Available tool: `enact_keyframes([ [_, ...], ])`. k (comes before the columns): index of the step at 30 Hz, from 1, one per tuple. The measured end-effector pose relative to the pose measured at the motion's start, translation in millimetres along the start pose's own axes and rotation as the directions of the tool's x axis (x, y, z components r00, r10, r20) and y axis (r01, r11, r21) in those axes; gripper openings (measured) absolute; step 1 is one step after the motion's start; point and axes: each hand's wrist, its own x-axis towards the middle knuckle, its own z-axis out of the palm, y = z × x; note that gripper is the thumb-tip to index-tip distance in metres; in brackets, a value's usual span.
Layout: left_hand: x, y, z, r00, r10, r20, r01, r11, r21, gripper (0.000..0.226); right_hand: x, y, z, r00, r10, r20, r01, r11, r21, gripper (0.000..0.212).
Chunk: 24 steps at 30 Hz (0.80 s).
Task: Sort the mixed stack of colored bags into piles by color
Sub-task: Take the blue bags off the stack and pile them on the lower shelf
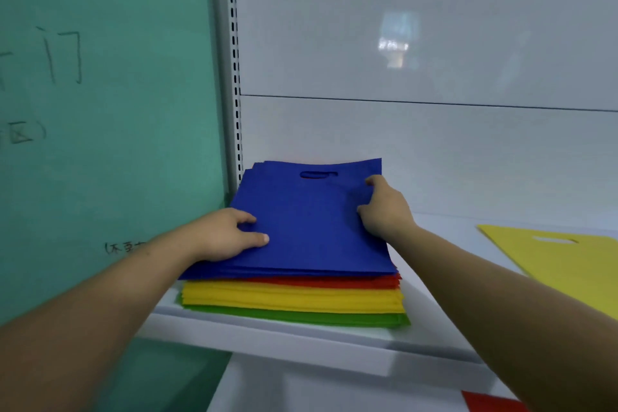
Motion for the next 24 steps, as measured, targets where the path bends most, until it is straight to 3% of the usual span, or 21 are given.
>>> enact_keyframes([
  [5,0,5,2,1.000,-0.030,-0.004,0.030,0.999,0.029,0.071,-3,3,-2,0.992,-0.126,-0.026,0.123,0.987,-0.103,0.049],
  [10,-1,6,0,0.998,-0.065,-0.003,0.065,0.998,-0.024,0.078,-8,3,-11,0.968,-0.225,-0.114,0.228,0.974,0.011,0.041],
  [15,-5,7,-5,0.997,-0.059,-0.042,0.048,0.976,-0.210,0.084,-18,-7,-30,0.896,-0.331,-0.295,0.388,0.907,0.161,0.034],
  [18,-9,13,-10,0.988,-0.029,-0.152,-0.043,0.894,-0.446,0.069,-25,-17,-51,0.855,-0.304,-0.421,0.435,0.863,0.259,0.032],
  [20,-13,19,-14,0.964,-0.027,-0.264,-0.144,0.784,-0.603,0.055,-30,-22,-66,0.839,-0.263,-0.476,0.438,0.846,0.304,0.031],
  [24,-28,34,-24,0.933,0.030,-0.359,-0.300,0.617,-0.727,0.043,-44,-27,-93,0.806,-0.168,-0.567,0.414,0.846,0.337,0.030],
])
